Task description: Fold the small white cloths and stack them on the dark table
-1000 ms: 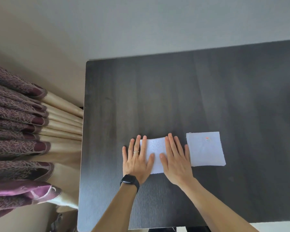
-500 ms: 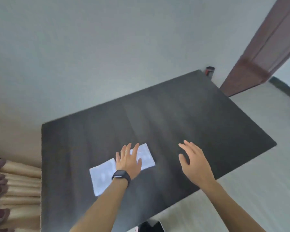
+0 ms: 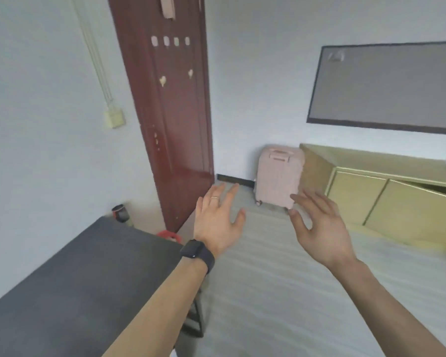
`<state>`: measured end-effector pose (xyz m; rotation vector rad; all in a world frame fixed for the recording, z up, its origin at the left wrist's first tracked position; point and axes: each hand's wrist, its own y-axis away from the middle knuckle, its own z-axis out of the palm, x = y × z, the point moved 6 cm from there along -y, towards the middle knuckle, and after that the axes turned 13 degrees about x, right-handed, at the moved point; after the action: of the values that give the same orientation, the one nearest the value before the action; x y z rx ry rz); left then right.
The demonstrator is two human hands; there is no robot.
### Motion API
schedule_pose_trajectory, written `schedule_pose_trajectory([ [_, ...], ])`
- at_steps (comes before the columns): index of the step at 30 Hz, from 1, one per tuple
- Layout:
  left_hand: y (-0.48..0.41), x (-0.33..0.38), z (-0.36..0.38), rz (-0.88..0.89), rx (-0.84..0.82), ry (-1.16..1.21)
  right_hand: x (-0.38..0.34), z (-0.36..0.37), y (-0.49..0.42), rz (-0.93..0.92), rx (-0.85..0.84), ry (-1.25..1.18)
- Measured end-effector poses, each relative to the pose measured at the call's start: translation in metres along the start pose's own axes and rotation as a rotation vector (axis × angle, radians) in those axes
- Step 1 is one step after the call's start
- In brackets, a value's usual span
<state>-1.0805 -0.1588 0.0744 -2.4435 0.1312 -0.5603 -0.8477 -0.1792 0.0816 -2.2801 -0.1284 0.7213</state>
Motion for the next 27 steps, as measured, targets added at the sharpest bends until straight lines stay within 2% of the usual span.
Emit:
schedule_pose_trajectory([
  [5,-0.081,0.123,0.054,0.161,0.031,0.129,0.091,-0.077,-0.063,0.063,0.162,0.101],
  [11,-0.157,0.236,0.136,0.308,0.014,0.237,0.193,-0.132,-0.127,0.129,0.28,0.206],
  [17,-0.236,0.323,0.23,0.386,-0.012,0.372,0.299,-0.156,-0.198,0.153,0.326,0.347],
  [27,-0.347,0.465,0.404,0.516,-0.118,0.43,0.49,-0.168,-0.281,0.278,0.377,0.486],
])
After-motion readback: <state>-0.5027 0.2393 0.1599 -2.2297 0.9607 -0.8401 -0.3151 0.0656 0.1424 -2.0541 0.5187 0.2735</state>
